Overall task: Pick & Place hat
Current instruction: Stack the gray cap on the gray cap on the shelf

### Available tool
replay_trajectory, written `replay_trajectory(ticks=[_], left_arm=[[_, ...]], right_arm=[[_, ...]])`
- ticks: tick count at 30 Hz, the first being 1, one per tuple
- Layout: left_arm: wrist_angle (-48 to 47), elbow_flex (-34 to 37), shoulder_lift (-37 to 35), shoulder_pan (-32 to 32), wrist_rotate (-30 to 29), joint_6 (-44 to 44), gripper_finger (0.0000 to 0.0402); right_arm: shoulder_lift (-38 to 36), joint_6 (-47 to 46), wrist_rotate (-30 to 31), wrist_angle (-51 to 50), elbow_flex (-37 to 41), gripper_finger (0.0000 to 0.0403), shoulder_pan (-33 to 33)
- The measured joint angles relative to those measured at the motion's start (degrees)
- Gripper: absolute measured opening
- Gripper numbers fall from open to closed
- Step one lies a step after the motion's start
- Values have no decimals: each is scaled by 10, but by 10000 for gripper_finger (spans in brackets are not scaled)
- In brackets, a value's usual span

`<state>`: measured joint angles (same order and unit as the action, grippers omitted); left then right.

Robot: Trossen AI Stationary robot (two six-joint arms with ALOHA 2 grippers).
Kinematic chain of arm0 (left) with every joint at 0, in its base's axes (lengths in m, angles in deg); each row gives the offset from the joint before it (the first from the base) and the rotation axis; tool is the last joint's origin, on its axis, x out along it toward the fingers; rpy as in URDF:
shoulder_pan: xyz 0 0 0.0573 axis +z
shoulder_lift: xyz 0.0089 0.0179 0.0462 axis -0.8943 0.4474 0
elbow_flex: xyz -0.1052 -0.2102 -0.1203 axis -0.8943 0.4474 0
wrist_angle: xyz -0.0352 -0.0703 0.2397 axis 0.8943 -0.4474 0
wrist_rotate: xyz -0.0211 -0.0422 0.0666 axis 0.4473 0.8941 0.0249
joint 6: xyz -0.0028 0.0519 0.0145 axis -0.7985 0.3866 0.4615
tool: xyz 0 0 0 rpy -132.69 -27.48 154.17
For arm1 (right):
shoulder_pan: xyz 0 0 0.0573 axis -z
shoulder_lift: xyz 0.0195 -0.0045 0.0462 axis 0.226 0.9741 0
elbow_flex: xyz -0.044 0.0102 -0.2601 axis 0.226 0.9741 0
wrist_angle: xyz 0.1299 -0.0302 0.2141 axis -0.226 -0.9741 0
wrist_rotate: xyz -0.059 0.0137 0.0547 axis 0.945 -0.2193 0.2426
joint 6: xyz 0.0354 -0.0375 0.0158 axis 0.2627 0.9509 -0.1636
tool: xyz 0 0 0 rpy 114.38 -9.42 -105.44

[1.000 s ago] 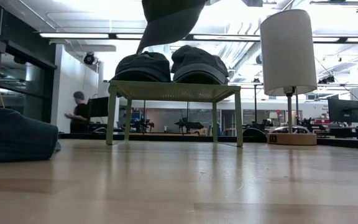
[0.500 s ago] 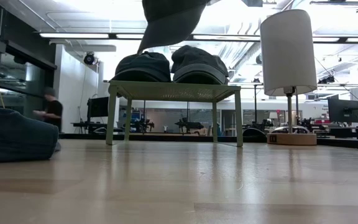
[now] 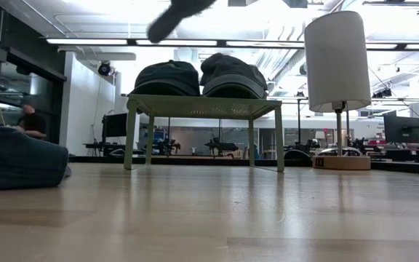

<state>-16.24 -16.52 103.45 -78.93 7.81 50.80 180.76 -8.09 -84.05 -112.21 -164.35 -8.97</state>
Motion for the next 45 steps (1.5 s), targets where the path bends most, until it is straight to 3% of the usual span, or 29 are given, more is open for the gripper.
replay_trajectory(ticks=[5,15,24,28,37,45], left_arm=[[-6,0,-40,-8,-1,11,178],[-5,-1,-98,-7,16,22,178],[-7,-1,-103,-7,20,20,178],[-7,-1,-103,-6,49,4,178],[-6,-1,-103,-6,94,-33,178],[-3,0,-102,-6,92,-89,179]], right_arm=[[-28,40,-34,1,-1,21,17],[-73,153,-176,-23,-2,20,115],[-70,286,-360,-68,-1,20,210],[-70,339,-435,-69,-1,20,249],[-55,432,-558,-68,-1,19,323],[-19,493,-663,-68,-1,19,375]])
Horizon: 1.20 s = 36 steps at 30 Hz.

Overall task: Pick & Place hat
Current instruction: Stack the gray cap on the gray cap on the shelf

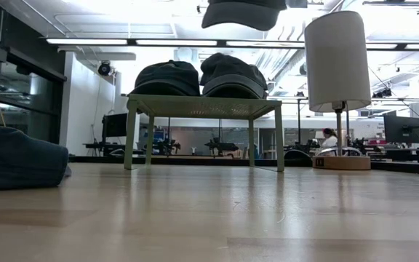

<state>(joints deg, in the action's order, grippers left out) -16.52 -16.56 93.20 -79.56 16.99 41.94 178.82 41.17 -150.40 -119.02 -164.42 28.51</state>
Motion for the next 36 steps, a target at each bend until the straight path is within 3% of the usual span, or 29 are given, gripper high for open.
replay_trajectory(ticks=[9,36], left_arm=[[0,0,0,0,-1,-39,179],[0,0,0,0,-17,-57,179]], right_arm=[[45,45,-64,4,0,19,37],[112,66,-66,3,1,19,76]])
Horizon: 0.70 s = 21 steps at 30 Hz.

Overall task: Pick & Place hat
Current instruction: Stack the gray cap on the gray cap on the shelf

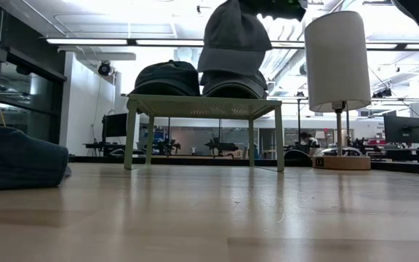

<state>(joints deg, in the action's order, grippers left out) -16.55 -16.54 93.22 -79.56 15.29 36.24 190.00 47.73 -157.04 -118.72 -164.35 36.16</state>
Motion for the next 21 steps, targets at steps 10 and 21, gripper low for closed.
replay_trajectory(ticks=[10,21], left_arm=[[0,0,0,0,-18,0,178],[0,0,0,0,-20,0,178]], right_arm=[[15,19,16,-30,0,19,5],[20,19,144,-31,0,19,6]])
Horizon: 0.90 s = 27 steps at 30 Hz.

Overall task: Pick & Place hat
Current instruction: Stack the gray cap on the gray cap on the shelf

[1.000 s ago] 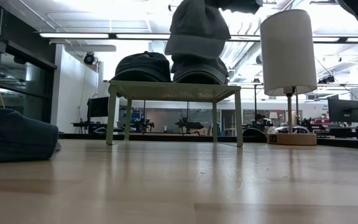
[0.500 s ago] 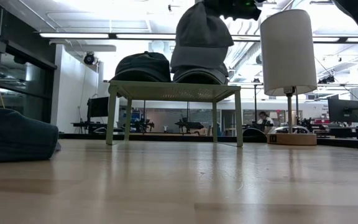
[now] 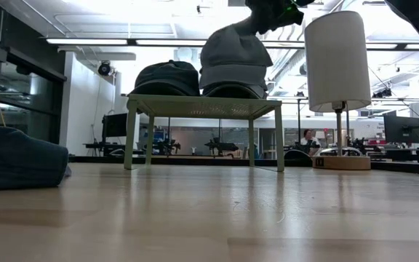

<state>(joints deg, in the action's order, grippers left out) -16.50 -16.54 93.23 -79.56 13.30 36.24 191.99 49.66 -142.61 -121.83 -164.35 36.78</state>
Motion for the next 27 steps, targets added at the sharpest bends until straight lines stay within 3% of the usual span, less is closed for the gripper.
replay_trajectory(ticks=[6,18,27], left_arm=[[0,0,0,0,0,0,178],[0,0,0,0,0,0,178],[0,0,0,0,0,0,178]], right_arm=[[0,-5,94,0,0,22,0],[0,-6,216,1,0,29,0],[1,-6,232,3,0,27,-1]])
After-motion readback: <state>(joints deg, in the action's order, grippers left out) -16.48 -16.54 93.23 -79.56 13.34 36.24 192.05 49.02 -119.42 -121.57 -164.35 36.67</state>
